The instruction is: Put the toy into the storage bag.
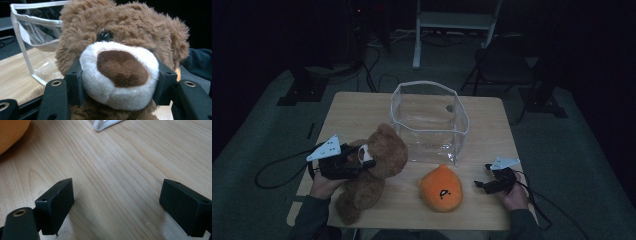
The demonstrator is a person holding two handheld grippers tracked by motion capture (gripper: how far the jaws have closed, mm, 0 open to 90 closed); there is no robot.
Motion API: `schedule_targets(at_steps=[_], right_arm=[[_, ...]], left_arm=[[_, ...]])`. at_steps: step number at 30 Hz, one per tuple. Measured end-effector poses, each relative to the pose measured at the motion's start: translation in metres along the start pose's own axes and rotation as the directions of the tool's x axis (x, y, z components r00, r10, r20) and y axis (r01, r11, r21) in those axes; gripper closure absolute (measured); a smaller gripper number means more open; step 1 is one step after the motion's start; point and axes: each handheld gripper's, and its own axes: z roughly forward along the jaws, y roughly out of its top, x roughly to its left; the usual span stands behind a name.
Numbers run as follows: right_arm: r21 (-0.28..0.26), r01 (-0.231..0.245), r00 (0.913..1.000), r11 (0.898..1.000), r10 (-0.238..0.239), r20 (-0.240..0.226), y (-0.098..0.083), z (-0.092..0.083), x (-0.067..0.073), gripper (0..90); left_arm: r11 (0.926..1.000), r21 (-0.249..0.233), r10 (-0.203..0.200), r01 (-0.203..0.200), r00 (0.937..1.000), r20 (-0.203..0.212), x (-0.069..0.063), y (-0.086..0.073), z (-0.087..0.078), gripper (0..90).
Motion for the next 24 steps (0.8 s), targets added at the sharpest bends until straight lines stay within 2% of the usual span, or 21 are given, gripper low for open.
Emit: schedule_targets(at_steps=[5, 11, 19, 24], right_arm=[[0.000, 0.000, 1.0000, 1.000, 0.000, -0.001, 0.000, 0.000, 0.000, 11.6], [-0.001, 0.001, 1.0000, 1.000, -0.001, -0.001, 0.000, 0.000, 0.000, 11.7], [-0.001, 0.002, 1.0000, 1.000, -0.002, 0.000, 0.000, 0.000, 0.000, 11.7], [-0.001, 0.002, 1.0000, 1.000, -0.002, -0.001, 0.000, 0.000, 0.000, 11.6]], left_arm=[[0.9994, -0.033, -0.009, 0.009, 1.0000, -0.005, 0.001, 0.003, -0.005, 40.8], [0.9988, -0.047, -0.010, 0.009, 0.9999, -0.012, 0.003, 0.007, -0.007, 40.9], [0.9959, -0.088, -0.022, 0.022, 0.9997, -0.004, 0.006, 0.013, -0.011, 40.9], [0.9963, -0.084, -0.018, 0.016, 0.9998, -0.013, 0.007, 0.018, -0.011, 40.9]])
